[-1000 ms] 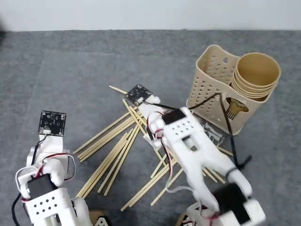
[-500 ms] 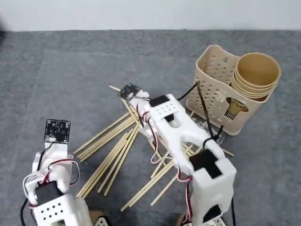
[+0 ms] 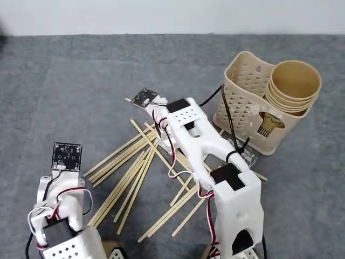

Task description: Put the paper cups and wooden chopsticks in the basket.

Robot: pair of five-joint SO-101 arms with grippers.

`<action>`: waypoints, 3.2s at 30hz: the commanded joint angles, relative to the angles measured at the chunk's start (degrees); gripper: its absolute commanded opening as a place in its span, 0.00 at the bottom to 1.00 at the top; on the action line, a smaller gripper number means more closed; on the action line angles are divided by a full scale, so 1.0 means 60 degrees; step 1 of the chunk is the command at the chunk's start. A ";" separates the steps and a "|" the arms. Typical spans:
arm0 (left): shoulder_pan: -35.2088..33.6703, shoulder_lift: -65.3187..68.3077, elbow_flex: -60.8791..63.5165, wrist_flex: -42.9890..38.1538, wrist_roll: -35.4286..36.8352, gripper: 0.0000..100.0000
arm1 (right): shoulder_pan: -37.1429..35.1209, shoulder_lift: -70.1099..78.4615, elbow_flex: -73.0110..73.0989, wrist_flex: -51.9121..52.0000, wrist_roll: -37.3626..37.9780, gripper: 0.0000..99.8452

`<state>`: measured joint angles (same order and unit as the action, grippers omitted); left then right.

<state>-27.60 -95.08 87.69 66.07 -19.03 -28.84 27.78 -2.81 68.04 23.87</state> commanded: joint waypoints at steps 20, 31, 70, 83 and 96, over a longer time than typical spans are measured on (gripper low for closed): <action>-0.0044 -0.0469 0.0081 0.0044 -0.0132 0.02 | 0.0286 -0.0637 -0.7722 0.5795 -0.0674 0.01; -0.0044 -0.0469 0.0081 0.0044 -0.0132 0.02 | 0.1531 -0.3333 -0.9363 0.4930 -0.0733 0.01; -0.0044 -0.0469 0.0095 0.0044 -0.0132 0.02 | 0.4725 -0.2791 -0.9436 -0.0535 -0.4337 0.01; -0.0029 -0.0469 0.0095 0.0044 -0.0132 0.02 | 0.4916 -0.3172 -0.9348 0.2044 -0.4366 0.01; -0.0015 -0.0469 0.0095 0.0044 -0.0132 0.02 | 0.4784 -0.4711 -0.8703 0.5839 -0.4322 0.01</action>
<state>-27.60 -97.36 88.75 66.24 -19.38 -0.09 4.75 -56.79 100.48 -1.71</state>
